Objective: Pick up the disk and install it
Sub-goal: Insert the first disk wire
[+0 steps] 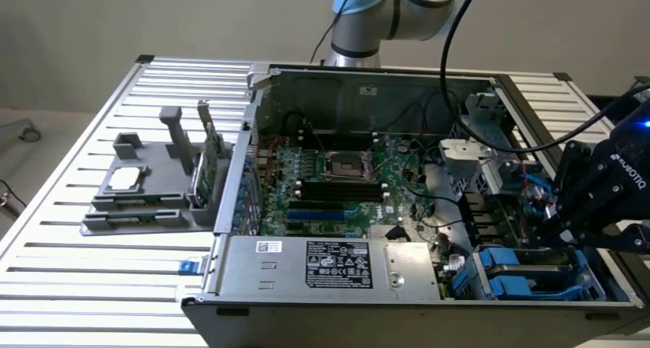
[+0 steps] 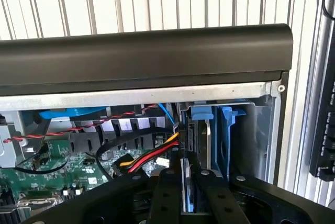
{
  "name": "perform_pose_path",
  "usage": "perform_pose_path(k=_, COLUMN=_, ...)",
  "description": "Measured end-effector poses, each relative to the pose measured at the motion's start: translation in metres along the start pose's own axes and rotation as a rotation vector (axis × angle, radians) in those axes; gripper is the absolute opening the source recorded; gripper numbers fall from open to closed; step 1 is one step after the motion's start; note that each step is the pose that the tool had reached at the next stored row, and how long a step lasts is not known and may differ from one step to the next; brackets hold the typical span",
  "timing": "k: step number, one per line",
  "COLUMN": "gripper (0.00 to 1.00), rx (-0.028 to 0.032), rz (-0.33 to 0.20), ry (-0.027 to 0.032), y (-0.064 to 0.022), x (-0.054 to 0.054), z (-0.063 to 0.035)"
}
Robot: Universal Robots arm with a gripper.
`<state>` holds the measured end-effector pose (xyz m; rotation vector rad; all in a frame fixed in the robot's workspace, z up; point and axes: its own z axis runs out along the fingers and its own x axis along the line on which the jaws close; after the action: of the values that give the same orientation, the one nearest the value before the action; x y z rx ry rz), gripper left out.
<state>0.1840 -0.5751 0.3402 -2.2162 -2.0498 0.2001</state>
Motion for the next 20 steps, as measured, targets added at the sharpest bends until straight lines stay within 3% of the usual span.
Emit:
perform_pose_path(k=3, gripper=0.16, rx=0.007, rz=0.016, ry=-0.0043, y=0.0002, x=0.0, z=0.0)
perform_pose_path(k=8, gripper=0.16, rx=0.0267, rz=0.043, ry=-0.015, y=0.0003, x=0.0, z=0.0)
perform_pose_path(k=13, gripper=0.16, rx=0.0459, rz=0.068, ry=-0.0192, y=0.0004, x=0.0, z=0.0)
perform_pose_path(k=20, gripper=0.16, rx=0.05, rz=0.092, ry=-0.0163, y=0.0051, x=0.0013, z=0.0014)
